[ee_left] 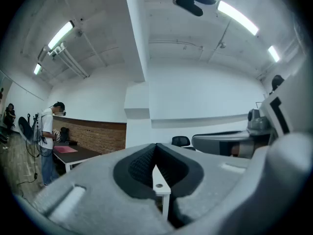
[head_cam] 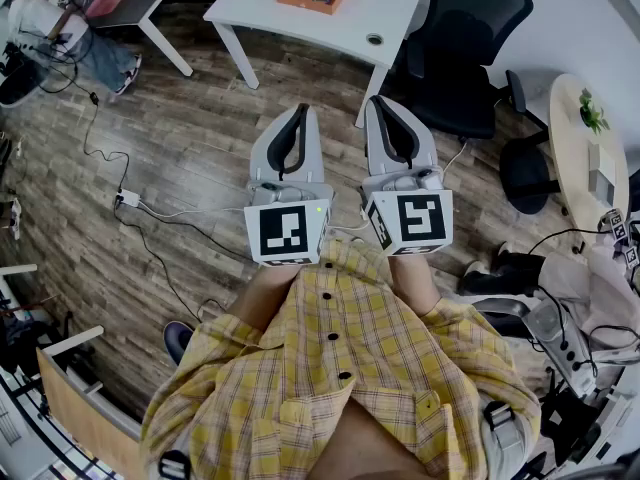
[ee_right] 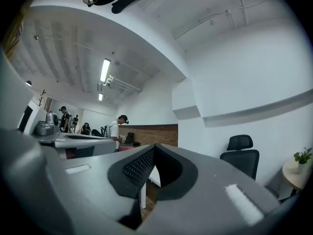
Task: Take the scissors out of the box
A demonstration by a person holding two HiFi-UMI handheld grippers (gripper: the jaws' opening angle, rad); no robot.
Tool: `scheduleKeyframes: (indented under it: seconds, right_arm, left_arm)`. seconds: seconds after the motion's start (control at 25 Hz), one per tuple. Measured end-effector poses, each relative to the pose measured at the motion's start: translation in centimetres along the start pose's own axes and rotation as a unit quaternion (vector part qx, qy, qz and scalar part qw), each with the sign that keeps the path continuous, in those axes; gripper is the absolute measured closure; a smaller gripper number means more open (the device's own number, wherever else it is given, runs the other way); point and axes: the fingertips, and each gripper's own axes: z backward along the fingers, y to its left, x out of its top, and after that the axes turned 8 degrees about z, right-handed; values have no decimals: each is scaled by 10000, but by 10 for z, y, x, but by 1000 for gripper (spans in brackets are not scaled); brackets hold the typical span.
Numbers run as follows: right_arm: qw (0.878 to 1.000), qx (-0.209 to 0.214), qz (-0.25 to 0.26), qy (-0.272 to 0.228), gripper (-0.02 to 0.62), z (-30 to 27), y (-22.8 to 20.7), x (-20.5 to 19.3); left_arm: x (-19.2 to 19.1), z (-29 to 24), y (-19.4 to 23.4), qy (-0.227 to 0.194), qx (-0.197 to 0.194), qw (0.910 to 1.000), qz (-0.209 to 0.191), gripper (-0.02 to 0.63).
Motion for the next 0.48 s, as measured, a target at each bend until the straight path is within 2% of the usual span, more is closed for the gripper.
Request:
scheduleKeyframes:
  seconds: [0.32,0.48]
  right_arm:
    - [9998,31,-163,-52,595,7,-15,-5]
    - [9997,98,-141,-190,595,13,-27,-3]
  left_arm:
    - [0,-4,-14,16,92,9999,-86,606]
    - [9,-7,-31,-257,179,9993,-200,606]
